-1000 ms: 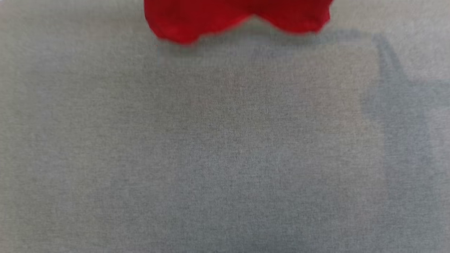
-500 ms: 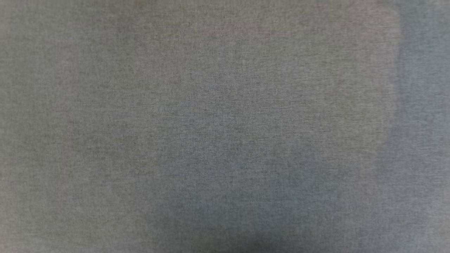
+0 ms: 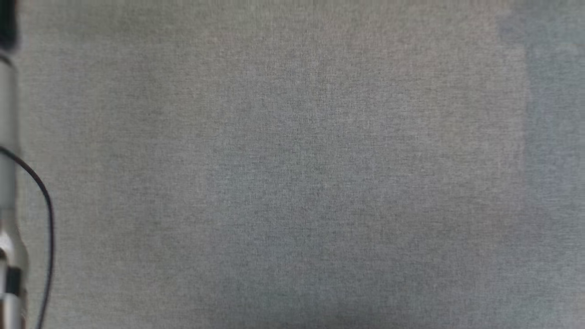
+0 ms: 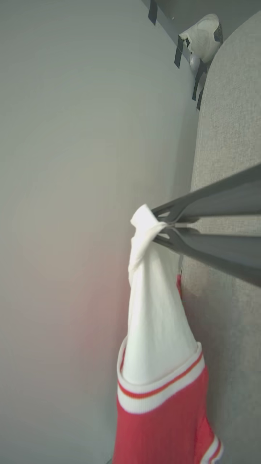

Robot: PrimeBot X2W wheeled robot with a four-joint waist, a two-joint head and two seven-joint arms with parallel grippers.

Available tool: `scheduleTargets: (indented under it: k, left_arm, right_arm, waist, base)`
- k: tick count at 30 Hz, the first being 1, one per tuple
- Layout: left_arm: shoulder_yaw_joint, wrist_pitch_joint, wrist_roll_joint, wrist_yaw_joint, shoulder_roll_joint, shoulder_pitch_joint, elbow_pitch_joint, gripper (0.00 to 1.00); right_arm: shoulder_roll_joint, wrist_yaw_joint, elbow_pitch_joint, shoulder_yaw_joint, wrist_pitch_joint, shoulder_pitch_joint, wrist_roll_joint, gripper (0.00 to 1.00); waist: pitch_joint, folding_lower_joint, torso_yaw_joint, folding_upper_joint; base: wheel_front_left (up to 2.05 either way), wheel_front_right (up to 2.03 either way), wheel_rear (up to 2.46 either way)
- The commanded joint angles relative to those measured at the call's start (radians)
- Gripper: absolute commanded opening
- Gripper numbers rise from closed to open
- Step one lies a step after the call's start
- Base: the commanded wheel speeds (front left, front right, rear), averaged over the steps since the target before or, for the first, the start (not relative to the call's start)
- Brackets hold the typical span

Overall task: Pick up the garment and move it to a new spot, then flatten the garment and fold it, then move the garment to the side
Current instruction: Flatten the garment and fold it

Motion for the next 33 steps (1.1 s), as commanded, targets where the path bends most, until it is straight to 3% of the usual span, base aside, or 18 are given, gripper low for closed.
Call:
scheduleTargets:
  k: [1,10,15,25,33]
  left_arm:
    - [-0.002,-0.009,-0.015,-0.003,-0.004,0.065,0.002,0.0]
    - [-0.039,0.018,-0.069,-0.003,-0.03,0.415,-0.026,0.0]
    - [-0.042,0.06,-0.092,0.021,-0.025,0.54,-0.06,0.0]
    - [-0.078,0.291,-0.157,0.047,0.025,0.811,-0.183,0.0]
    - [-0.09,0.44,-0.209,0.107,0.072,1.033,-0.37,0.0]
  right_arm:
    - [-0.015,-0.002,-0.006,0.011,0.005,0.057,0.024,0.0]
    - [-0.073,-0.002,-0.047,0.045,0.087,0.392,0.141,0.0]
    - [-0.094,-0.002,-0.074,0.042,0.138,0.523,0.181,0.0]
    - [-0.123,-0.002,-0.145,0.007,0.257,0.759,0.252,0.0]
    - [-0.134,-0.002,-0.239,-0.062,0.368,0.971,0.298,0.0]
  waist:
    - [-0.066,-0.0001,0.003,0.0]
    - [-0.241,-0.0001,0.005,0.0]
    - [-0.324,-0.0001,0.006,0.0]
    - [-0.468,-0.0001,0.007,0.0]
    - [-0.564,-0.0001,0.009,0.0]
  base:
    - [0.0,0.0,0.0]
    - [0.0,0.0,0.0]
    - [0.0,0.0,0.0]
    - [0.0,0.0,0.0]
    - [0.0,0.0,0.0]
